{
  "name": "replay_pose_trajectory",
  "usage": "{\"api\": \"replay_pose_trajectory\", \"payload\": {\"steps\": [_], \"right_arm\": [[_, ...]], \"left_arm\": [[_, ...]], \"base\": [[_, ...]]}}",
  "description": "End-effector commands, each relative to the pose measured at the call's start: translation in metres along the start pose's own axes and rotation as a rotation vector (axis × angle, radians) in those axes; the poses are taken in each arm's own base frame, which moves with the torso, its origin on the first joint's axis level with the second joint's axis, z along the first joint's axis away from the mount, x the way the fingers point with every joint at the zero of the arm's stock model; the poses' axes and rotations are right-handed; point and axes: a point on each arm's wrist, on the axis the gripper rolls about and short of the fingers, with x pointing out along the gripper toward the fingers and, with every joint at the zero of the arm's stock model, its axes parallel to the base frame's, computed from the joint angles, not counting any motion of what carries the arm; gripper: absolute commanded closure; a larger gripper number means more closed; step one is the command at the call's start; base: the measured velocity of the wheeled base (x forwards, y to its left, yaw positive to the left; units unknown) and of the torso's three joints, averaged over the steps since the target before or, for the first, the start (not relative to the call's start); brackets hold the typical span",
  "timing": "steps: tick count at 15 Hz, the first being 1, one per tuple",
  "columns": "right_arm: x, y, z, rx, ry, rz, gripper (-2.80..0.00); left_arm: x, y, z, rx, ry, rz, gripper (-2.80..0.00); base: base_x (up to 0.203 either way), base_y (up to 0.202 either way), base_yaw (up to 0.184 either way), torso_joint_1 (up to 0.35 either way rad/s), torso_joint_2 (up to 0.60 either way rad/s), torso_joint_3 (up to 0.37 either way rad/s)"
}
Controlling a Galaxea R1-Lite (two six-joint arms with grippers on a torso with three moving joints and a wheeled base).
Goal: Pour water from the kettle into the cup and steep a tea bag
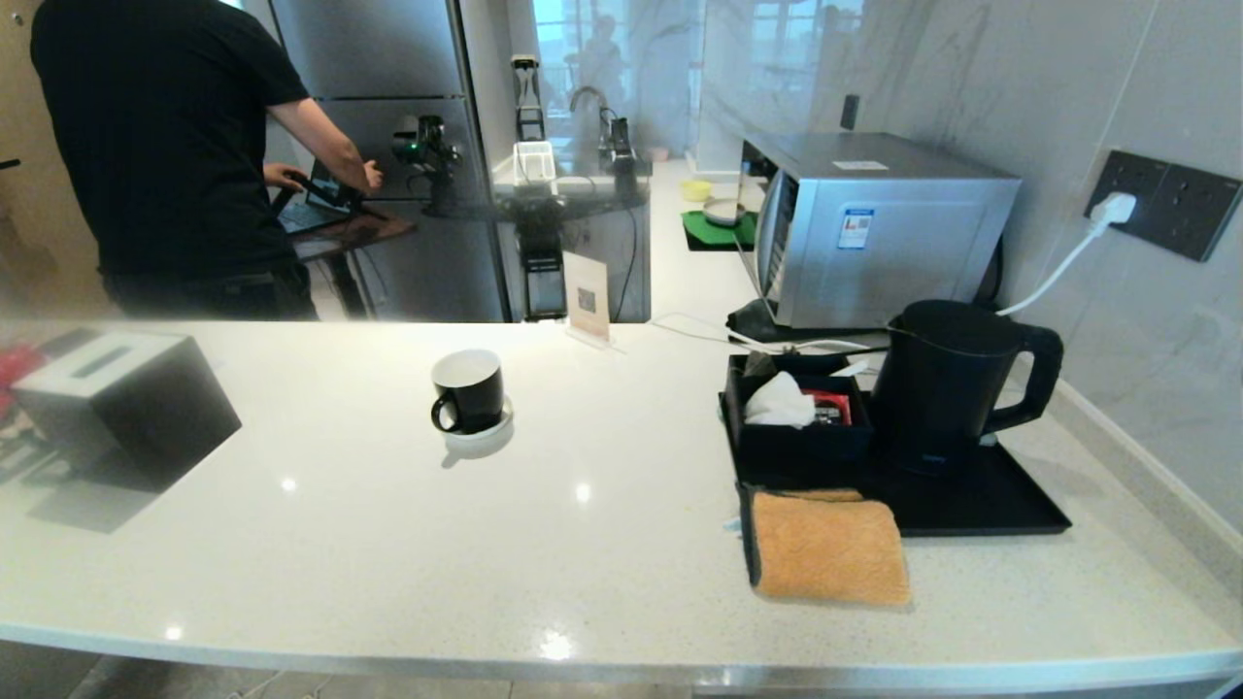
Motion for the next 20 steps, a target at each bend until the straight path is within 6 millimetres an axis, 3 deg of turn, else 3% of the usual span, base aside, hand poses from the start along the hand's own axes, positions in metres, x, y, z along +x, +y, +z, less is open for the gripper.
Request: {"api": "replay_pose_trajectory", "payload": {"steps": [1, 6, 10, 16, 20], "right_arm": [[0.0, 0.0, 0.0, -0.053, 0.0, -0.001, 0.0], [0.002, 0.0, 0.007, -0.051, 0.008, 0.013, 0.0], [0.019, 0.001, 0.034, -0.035, 0.09, 0.019, 0.0], [0.086, 0.003, 0.082, -0.009, 0.13, 0.015, 0.0], [0.133, 0.003, 0.09, 0.007, 0.137, -0.004, 0.0]], "left_arm": [[0.0, 0.0, 0.0, -0.001, 0.001, 0.001, 0.0], [0.0, 0.0, 0.0, -0.001, 0.001, 0.001, 0.0], [0.0, 0.0, 0.0, -0.001, 0.001, 0.001, 0.0], [0.0, 0.0, 0.0, -0.001, 0.0, 0.001, 0.0], [0.0, 0.0, 0.0, -0.001, 0.0, 0.001, 0.0]], "base": [[0.0, 0.0, 0.0, 0.0, 0.0, 0.0], [0.0, 0.0, 0.0, 0.0, 0.0, 0.0], [0.0, 0.0, 0.0, 0.0, 0.0, 0.0], [0.0, 0.0, 0.0, 0.0, 0.0, 0.0], [0.0, 0.0, 0.0, 0.0, 0.0, 0.0]]}}
